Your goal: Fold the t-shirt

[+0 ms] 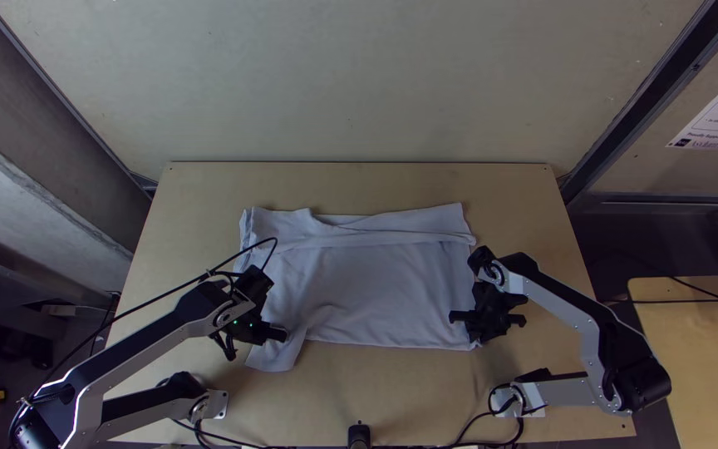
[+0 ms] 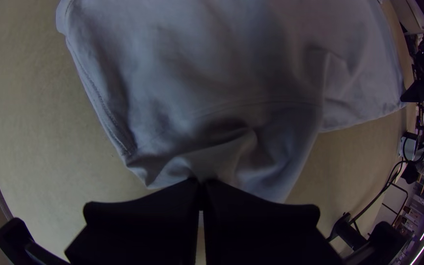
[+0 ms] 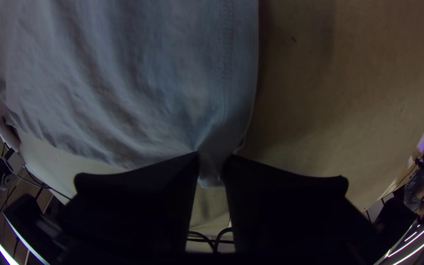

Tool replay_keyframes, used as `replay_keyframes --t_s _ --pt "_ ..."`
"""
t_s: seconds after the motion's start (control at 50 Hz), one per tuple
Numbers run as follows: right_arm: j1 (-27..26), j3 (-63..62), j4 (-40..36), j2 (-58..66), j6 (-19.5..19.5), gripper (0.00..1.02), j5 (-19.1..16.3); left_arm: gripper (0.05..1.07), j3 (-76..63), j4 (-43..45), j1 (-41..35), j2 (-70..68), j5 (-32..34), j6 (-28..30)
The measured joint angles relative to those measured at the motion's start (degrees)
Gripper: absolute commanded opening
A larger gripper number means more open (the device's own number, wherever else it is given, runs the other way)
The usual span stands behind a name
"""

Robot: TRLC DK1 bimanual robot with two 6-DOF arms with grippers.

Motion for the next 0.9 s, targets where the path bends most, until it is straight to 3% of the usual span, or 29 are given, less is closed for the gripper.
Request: replay_keyframes --t_s 0.2,0.36,0.66,0.9 --pt "0.0 0.3 -1.1 -0.4 0.0 0.03 0.4 0.08 0.4 -0.1 0.9 0.0 0.0 0.0" --pt "0.0 3.2 -3.2 -3.8 0.0 0.03 1.5 0.08 3.2 -0.6 6.3 -0.6 0.0 1.2" --pt "-2.3 9.8 -4.5 -11.5 0.0 0.03 3.9 0.08 11.8 -1.4 20.5 -2.4 0.0 10.9" --pt "-7.3 17.5 -3.4 -9.0 0.0 0.03 5.4 0.08 16.6 -1.5 25.9 -1.0 0.0 16.6"
